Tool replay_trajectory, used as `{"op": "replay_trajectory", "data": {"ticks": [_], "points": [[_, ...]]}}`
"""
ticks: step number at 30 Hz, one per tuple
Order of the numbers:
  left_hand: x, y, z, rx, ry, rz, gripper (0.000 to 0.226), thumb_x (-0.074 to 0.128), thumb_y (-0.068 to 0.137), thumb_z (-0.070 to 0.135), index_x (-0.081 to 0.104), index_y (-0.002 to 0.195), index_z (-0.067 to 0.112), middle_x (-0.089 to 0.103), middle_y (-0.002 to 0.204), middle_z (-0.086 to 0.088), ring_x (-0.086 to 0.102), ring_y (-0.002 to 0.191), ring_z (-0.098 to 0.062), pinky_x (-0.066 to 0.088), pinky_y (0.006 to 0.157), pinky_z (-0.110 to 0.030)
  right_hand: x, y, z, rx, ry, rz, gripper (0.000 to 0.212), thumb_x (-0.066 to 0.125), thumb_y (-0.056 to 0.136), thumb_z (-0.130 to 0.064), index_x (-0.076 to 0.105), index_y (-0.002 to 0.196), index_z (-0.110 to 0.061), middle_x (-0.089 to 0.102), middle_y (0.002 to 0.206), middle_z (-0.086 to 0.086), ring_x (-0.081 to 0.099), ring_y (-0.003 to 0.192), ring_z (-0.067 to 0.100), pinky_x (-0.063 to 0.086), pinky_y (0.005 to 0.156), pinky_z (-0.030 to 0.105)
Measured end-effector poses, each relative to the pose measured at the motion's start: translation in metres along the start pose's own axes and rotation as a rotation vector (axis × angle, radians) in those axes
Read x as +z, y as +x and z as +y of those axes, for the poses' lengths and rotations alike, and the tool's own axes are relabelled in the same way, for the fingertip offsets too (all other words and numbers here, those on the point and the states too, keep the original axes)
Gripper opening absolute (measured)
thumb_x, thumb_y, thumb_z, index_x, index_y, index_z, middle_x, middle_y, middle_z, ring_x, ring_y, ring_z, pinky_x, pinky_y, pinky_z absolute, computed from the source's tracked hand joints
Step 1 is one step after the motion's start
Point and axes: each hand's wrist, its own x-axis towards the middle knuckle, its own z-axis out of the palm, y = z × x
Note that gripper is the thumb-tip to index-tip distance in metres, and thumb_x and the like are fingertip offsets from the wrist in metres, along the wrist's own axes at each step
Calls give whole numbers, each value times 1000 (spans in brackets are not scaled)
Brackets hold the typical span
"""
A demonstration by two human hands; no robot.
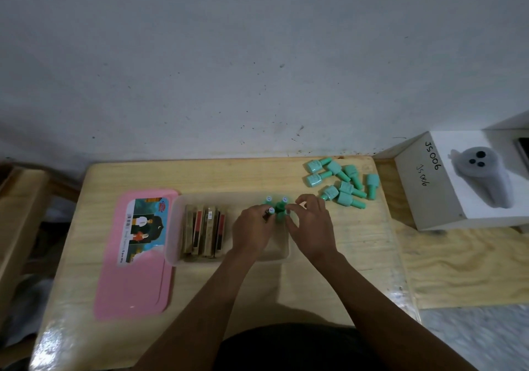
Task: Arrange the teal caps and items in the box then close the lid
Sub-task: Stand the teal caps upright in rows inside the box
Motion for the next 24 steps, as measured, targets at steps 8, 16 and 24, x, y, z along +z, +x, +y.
{"op": "replay_trajectory", "data": {"ticks": [8,16,24], "points": [[1,-1,-1,-6,78,46,21,62,88,27,73,103,17,75,96,-3,69,87,-22,55,73,-38,2,-4,-2,46,33,-3,20,71,83,-26,74,103,-21,59,110,3,54,103,24,51,72,37],[4,-3,-5,10,72,69,24,61,88,34,71,106,21,75,94,-1,70,84,-19,58,71,-39,-2,-3,-2,67,120,-42,25,68,87,-30,71,110,-22,57,114,1,51,107,20,52,76,33],[1,-20,16,146,-3,242,31,66,87,34,63,114,19,73,91,2,64,70,-11,41,56,-15,-27,-13,35,86,195,22,27,66,89,-29,67,116,-23,57,117,0,50,109,15,49,82,28]]}}
